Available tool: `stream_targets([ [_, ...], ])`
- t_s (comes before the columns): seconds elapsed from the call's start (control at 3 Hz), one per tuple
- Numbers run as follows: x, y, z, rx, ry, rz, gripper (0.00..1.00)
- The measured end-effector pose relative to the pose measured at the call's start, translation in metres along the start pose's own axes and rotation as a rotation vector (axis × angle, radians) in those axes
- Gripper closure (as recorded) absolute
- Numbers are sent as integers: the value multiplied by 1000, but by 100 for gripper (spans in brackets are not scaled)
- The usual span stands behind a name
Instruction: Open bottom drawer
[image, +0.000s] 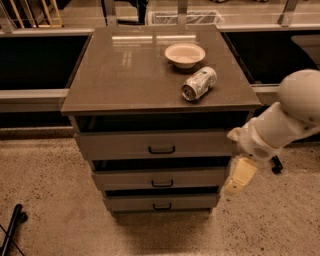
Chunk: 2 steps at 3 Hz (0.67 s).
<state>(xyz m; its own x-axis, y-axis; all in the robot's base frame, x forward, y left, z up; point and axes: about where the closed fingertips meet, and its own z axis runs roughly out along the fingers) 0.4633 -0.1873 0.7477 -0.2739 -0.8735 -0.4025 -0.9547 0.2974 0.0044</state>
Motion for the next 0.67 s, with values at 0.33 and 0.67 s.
stream_targets([
  [0.33,19,-3,86,-74,-52,8,0],
  [0.67,44,-7,149,-41,-154,18,0],
])
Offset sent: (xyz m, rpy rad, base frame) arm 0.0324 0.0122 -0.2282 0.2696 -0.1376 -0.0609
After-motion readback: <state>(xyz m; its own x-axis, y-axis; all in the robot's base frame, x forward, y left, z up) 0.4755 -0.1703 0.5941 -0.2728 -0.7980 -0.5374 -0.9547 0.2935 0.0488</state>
